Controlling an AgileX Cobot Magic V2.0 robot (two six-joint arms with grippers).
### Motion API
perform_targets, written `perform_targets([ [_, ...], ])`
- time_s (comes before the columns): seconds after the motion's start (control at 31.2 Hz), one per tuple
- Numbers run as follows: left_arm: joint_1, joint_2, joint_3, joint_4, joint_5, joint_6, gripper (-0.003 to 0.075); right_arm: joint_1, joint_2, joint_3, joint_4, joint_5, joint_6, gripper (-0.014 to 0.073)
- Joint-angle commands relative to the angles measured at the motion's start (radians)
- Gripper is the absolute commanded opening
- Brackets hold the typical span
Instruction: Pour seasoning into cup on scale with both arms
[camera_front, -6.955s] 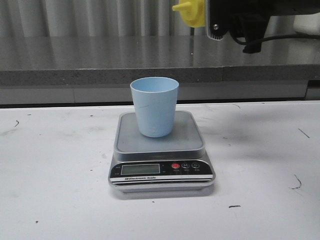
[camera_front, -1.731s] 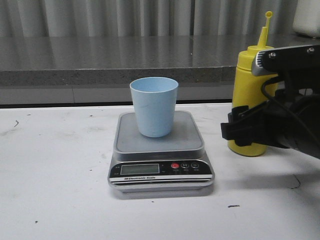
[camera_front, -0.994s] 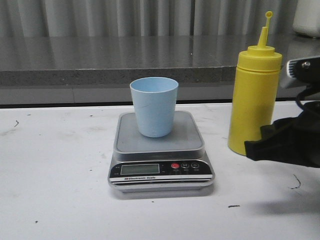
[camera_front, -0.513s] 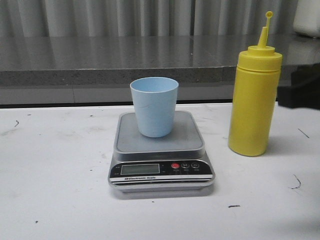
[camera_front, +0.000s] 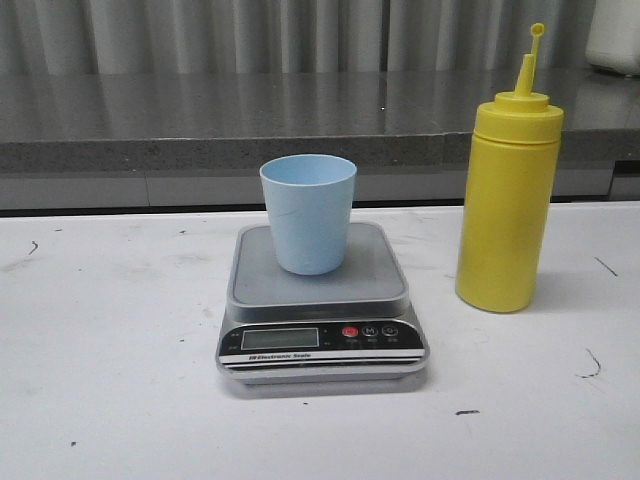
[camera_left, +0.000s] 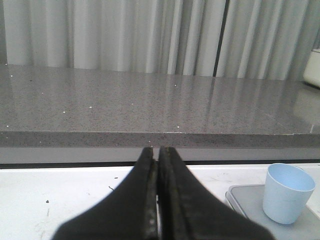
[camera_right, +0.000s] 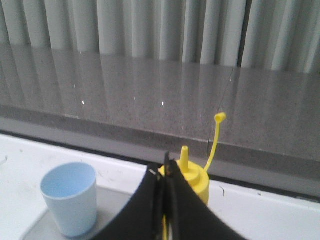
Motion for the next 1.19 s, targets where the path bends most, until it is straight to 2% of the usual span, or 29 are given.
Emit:
perform_targets([
  [0.0, 0.0, -0.015, -0.024, -0.01, -0.081, -0.01, -0.002, 0.001, -0.094, -0.033, 0.132, -0.021, -0.11, -0.0113],
  [0.13, 0.0, -0.015, -0.024, -0.01, -0.081, -0.01, -0.002, 0.001, -0.166, -0.032, 0.252, -0.031, -0.191, -0.0113],
  [0.26, 0.0, -0.015, -0.024, -0.01, -0.081, -0.01, -0.002, 0.001, -0.202, -0.031, 0.312, -0.042, -0.234, -0.0113],
  [1.15, 0.0, -0.015, -0.024, -0.01, -0.081, -0.01, -0.002, 0.001, -0.205, -0.031, 0.316, -0.042, -0.235, -0.0113],
])
